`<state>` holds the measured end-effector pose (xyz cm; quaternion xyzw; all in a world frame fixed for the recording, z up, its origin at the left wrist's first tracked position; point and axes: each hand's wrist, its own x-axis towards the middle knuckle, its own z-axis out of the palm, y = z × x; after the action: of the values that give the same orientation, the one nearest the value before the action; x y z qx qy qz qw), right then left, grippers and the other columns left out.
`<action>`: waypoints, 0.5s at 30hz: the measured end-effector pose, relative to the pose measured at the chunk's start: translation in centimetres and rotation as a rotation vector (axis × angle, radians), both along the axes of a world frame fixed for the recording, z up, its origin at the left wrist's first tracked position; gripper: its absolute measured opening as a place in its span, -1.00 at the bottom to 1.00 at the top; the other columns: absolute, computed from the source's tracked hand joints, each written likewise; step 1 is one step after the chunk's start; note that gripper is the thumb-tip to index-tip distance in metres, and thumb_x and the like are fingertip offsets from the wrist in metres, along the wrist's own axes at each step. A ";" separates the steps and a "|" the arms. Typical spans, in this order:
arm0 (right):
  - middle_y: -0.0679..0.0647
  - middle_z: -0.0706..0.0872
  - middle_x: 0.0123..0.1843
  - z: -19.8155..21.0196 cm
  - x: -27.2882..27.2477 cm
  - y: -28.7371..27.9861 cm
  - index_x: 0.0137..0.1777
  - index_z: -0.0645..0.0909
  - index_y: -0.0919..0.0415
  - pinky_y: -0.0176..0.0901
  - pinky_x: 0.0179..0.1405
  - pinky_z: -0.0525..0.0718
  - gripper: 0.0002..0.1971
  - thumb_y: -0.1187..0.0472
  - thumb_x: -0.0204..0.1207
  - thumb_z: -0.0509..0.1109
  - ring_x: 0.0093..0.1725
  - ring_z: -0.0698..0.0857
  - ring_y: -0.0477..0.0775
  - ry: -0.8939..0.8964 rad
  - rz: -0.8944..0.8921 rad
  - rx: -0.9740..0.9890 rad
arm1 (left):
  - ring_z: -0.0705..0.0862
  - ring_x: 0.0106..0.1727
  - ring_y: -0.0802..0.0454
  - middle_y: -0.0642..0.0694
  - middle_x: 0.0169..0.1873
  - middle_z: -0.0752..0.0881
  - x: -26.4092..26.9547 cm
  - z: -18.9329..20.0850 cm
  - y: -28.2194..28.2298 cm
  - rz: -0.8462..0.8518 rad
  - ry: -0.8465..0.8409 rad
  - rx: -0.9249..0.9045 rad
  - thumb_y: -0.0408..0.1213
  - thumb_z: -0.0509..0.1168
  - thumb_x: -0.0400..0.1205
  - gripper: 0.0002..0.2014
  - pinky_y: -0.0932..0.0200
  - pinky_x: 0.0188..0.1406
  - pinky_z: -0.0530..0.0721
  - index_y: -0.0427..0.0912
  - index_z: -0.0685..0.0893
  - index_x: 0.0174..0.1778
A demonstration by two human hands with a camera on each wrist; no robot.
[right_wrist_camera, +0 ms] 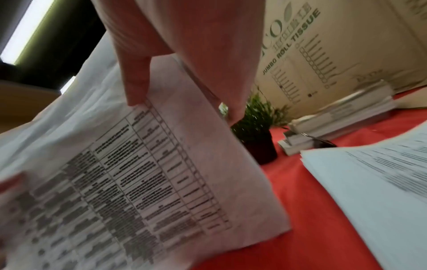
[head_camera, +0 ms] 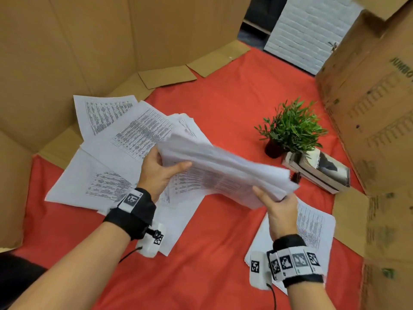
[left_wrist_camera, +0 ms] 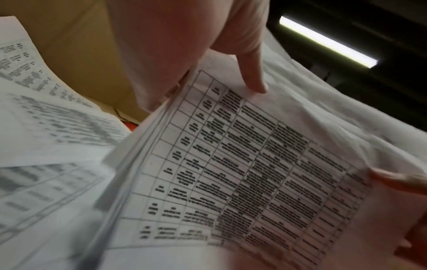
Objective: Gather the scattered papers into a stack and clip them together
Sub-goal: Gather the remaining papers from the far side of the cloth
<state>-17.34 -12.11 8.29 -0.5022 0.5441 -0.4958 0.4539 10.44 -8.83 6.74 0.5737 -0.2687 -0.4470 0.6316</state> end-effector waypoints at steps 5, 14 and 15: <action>0.30 0.83 0.04 -3.3 -0.4 -0.3 0.17 0.70 0.48 0.20 0.13 0.76 -0.59 0.47 0.31 0.63 -0.03 0.83 0.09 0.106 -0.001 0.146 | 0.81 0.06 0.07 -0.07 0.00 0.83 -0.6 -2.2 -0.1 -0.097 -0.067 0.168 -0.41 0.63 0.33 -0.54 -0.06 0.21 0.74 -0.11 0.69 0.10; 0.14 0.34 0.63 3.8 -0.5 -2.9 0.72 0.05 0.17 0.17 0.60 0.32 0.16 0.01 0.22 0.70 0.62 0.34 0.13 0.856 0.058 -0.446 | 0.81 0.09 0.04 -0.03 0.03 0.85 -1.3 0.9 -1.4 -0.274 -0.208 0.051 -0.38 0.53 0.48 -0.68 -0.11 0.28 0.71 -0.08 0.73 0.13; 0.12 0.36 0.64 5.1 -0.2 -3.3 0.72 0.08 0.17 0.15 0.59 0.32 0.13 0.01 0.24 0.68 0.62 0.35 0.13 0.930 0.162 -0.490 | 0.81 0.09 -0.01 -0.05 0.01 0.85 -1.5 1.8 -1.7 -0.317 -0.264 0.010 -0.34 0.54 0.48 -0.72 -0.11 0.27 0.70 -0.11 0.75 0.10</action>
<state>-17.52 -15.40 13.35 -0.8008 0.5154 -0.2969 0.0709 8.96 -10.55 8.56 0.5811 -0.4339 -0.4628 0.5098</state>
